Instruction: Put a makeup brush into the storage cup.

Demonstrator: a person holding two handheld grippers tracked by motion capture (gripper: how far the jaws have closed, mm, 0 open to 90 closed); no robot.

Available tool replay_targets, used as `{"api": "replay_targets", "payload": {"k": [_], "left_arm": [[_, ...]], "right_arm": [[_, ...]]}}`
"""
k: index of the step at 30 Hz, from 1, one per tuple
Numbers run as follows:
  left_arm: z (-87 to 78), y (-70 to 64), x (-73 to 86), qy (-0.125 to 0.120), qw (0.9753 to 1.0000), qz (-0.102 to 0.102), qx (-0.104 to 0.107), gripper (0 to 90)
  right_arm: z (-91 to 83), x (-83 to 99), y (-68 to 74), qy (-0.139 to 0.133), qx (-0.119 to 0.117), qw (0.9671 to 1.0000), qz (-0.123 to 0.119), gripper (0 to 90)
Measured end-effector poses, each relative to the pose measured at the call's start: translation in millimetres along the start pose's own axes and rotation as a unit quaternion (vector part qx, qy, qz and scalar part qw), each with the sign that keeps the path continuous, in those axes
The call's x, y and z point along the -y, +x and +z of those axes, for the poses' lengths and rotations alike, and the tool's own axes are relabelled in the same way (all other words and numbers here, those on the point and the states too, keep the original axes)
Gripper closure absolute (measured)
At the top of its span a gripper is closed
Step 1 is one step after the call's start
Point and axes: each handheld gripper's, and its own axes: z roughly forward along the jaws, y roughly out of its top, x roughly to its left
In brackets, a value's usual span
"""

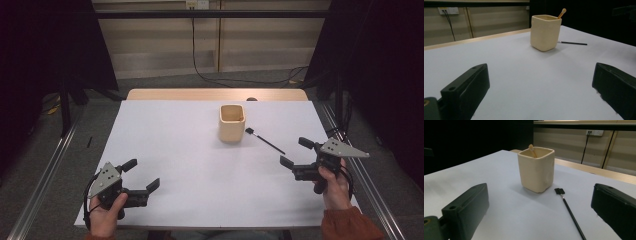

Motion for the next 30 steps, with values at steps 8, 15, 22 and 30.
{"api": "replay_targets", "payload": {"k": [8,15,22,30], "left_arm": [[2.0,1.2,0.1,0.0,1.0,-0.002,0.002,1.3],[1.1,-0.3,-0.2,0.002,1.0,0.002,0.003,1.3],[2.4,0.1,-0.2,0.002,1.0,0.001,0.004,1.3],[1.7,1.0,0.2,0.002,1.0,0.002,0.004,1.3]], "right_arm": [[13.9,-11.2,-12.6,-0.001,0.008,1.0,-0.004,1.1],[31.9,-21.6,-19.4,0.008,0.001,0.9998,-0.017,1.2],[48.5,-32.6,-26.6,0.014,-0.006,0.9997,-0.018,0.7],[69.3,-42.5,-35.9,0.026,0.003,0.9994,-0.023,0.8]]}}
